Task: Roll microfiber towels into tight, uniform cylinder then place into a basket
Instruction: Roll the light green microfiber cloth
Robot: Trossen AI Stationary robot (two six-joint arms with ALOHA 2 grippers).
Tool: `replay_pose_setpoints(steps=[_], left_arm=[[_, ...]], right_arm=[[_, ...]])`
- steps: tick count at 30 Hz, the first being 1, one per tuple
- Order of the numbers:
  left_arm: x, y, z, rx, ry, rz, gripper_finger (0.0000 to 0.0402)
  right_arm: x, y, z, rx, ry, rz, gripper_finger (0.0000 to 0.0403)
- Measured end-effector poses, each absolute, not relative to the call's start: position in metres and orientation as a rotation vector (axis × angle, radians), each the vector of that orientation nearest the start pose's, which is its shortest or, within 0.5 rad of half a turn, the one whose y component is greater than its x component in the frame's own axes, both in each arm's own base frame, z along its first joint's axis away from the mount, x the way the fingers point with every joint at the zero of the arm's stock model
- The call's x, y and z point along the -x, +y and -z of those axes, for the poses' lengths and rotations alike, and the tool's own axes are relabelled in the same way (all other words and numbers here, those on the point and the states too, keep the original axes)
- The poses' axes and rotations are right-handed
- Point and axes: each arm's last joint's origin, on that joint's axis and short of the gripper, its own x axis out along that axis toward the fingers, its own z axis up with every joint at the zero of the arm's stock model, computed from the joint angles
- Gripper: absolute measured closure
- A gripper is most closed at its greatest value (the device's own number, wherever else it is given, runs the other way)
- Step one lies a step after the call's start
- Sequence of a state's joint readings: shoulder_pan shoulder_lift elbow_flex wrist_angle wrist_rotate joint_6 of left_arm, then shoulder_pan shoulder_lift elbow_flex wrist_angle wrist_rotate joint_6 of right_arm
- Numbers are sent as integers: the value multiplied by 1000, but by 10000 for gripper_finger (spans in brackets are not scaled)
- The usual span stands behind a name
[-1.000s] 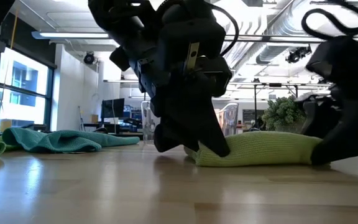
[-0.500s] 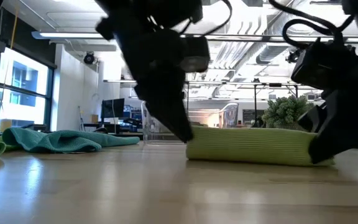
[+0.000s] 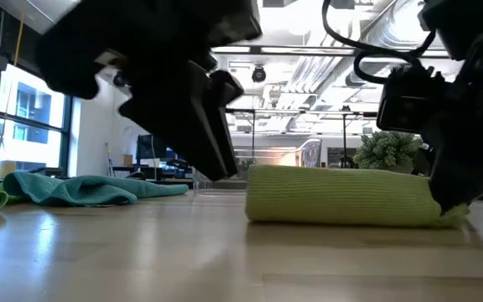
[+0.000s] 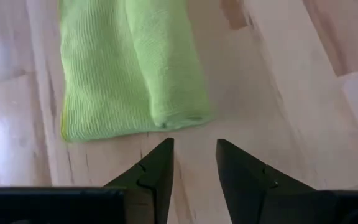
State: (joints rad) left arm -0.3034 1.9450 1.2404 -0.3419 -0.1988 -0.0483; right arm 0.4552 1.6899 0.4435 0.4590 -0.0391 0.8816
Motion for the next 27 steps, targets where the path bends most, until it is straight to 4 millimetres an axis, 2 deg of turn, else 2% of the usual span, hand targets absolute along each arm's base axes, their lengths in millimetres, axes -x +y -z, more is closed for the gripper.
replay_pose_setpoints(steps=[6, 13, 20, 27], left_arm=[[-370, -125, -154, -260, 979, -13, 280], [-377, -130, -155, -289, 898, 3, 235], [-392, -125, -137, -304, 847, 20, 219], [-396, -106, -124, -275, 900, -53, 221]], right_arm=[[-231, 108, -84, -692, 916, -69, 394], [-232, 107, -85, -707, 913, -59, 394], [-232, 106, -85, -713, 906, -55, 394], [-232, 106, -86, -711, 898, -56, 393]])
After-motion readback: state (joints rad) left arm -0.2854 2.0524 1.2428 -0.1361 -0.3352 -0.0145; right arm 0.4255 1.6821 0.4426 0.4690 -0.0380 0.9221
